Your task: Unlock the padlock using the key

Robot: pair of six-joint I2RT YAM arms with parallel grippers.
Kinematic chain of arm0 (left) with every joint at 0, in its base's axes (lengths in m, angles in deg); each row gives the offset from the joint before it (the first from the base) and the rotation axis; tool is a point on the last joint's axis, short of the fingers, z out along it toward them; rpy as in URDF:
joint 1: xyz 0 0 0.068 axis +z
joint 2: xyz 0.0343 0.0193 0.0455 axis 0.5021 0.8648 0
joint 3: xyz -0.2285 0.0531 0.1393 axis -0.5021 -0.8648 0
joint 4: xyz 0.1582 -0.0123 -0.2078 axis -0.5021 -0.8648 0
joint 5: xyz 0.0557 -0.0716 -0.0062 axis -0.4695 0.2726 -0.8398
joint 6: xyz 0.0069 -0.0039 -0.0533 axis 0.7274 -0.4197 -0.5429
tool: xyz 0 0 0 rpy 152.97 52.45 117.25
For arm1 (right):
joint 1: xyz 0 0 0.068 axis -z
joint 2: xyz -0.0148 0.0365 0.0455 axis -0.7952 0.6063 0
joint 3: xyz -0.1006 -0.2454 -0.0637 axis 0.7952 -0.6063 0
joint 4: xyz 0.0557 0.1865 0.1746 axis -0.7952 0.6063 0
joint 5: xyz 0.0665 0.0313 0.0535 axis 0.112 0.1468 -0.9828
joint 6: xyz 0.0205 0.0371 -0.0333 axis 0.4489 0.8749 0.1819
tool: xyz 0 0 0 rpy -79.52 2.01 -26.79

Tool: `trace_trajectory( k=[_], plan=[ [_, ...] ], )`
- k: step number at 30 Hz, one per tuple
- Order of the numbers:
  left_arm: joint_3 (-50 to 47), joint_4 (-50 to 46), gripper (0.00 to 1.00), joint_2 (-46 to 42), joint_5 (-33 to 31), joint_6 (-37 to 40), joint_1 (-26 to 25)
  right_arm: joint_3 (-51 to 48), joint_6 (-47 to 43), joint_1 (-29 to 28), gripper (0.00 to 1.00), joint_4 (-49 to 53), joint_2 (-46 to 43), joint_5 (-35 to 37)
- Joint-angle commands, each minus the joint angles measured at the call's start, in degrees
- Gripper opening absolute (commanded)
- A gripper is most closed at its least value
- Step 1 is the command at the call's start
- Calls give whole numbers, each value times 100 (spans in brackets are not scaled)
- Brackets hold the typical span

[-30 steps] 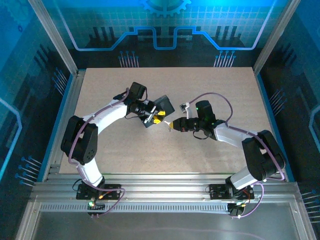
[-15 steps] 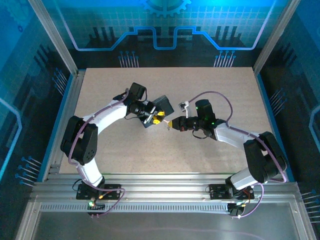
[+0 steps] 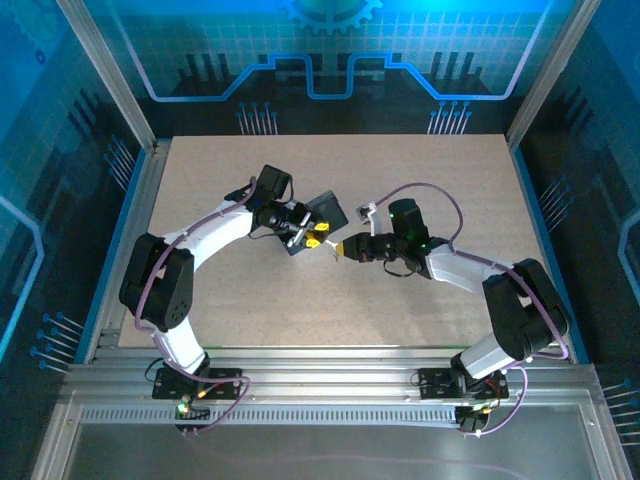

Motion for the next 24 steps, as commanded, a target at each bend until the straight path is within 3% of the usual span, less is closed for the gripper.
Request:
trace_trajectory(
  k=[1, 24],
  plan=[
    [-44, 195, 0, -243, 136, -6, 18, 179, 28, -73, 0, -212, 54, -98],
    [-26, 181, 0, -300, 110, -3, 12, 463, 62, -113, 0, -208, 238, -163]
  ],
)
